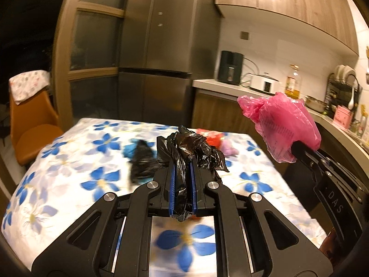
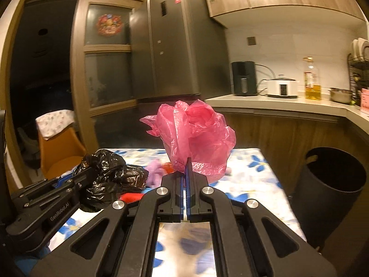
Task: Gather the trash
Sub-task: 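Carry the black and pink bags over the black bin with both grippers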
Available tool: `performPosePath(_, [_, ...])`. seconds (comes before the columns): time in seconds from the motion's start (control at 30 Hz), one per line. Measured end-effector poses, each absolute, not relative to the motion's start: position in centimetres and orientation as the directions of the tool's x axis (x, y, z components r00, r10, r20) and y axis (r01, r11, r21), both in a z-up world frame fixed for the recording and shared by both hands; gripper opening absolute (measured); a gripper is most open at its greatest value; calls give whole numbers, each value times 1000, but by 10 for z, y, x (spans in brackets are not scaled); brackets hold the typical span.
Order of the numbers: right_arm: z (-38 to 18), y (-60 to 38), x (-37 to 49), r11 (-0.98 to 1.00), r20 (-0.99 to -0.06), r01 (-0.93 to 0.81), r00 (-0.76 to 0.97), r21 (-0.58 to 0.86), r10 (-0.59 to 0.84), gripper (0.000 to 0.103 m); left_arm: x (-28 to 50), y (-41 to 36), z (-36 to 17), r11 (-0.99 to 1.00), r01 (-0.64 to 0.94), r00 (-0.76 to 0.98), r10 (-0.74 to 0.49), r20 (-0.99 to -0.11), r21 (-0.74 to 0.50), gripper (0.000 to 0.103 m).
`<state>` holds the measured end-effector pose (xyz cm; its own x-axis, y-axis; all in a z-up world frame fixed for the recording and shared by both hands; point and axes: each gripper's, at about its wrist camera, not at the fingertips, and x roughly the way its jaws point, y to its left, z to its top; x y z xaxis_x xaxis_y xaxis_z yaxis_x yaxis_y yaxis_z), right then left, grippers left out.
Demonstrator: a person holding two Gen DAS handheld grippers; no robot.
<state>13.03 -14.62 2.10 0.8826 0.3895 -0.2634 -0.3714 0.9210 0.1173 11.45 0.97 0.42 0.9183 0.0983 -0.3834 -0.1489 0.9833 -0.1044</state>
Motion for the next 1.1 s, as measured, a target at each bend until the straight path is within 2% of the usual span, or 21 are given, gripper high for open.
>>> performPosePath(0.77, [19, -321, 147, 992, -242, 59, 970, 110, -31, 2, 201, -179, 25, 964, 247, 907, -267, -327, -102, 10])
performPosePath(1.1, [17, -369, 161, 981, -244, 155, 962, 119, -122, 2, 239, -242, 24, 931, 348, 874, -364, -322, -108, 10])
